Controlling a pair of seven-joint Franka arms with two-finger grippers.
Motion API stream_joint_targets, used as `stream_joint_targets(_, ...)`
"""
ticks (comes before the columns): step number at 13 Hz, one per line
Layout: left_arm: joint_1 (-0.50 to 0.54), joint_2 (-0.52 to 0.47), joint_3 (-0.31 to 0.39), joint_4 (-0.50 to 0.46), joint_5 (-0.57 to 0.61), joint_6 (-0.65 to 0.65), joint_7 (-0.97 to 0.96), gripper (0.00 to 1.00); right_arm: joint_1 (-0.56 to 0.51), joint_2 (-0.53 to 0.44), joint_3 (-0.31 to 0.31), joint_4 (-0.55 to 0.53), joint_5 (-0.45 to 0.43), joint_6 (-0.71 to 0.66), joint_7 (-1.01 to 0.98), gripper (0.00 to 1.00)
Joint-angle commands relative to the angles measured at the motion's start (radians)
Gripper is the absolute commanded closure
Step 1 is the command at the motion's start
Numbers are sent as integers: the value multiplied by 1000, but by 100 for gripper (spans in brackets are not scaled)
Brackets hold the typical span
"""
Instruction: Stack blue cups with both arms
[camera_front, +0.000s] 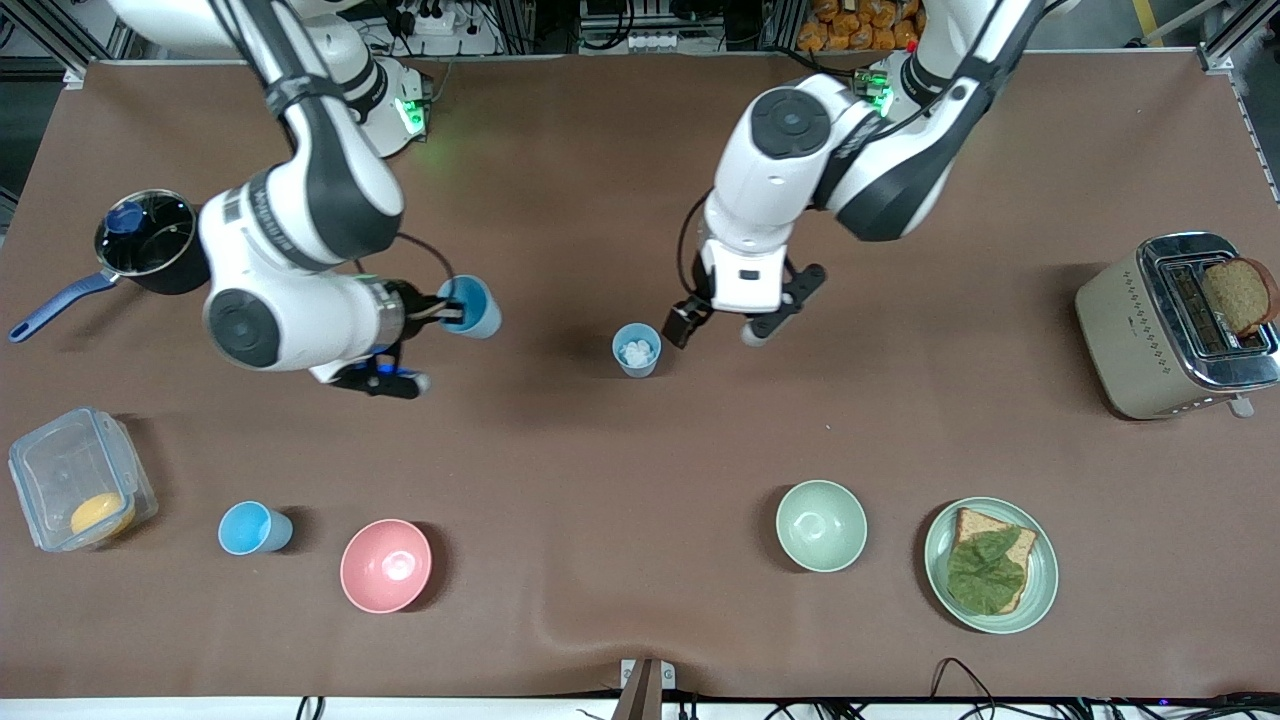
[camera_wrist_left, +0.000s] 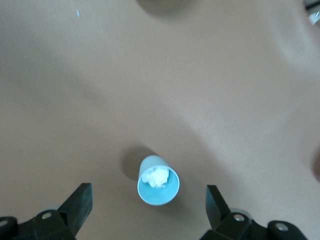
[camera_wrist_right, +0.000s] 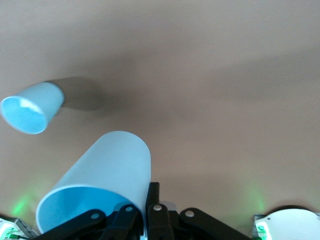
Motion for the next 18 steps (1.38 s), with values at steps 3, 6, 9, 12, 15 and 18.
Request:
stream_joint_targets(3,217,-99,-5,-28,-8,-159,434,0,204,19,-16,27,0,122,145,100)
stream_joint_targets(6,359,-137,-3,-28,3,-264,746,0,304,68,-16,28,-35,240,248,100)
stream_joint_targets(9,482,-214,-5,-27,-8,-314,984,0,327,156,-16,94,-118,257,259,100)
stream_joint_targets(12,500,-260,3,13,-6,-395,1055,0,342,217,-16,157,-118,274,259,100)
stream_joint_targets(15,492,-267,15,85,-6,-500,1098,0,345,230,-14,170,-118,300,259,100)
stream_joint_targets(18,369,-281,179,98,-15,-546,1146,0,350,252,-16,183,-118,314,271,100)
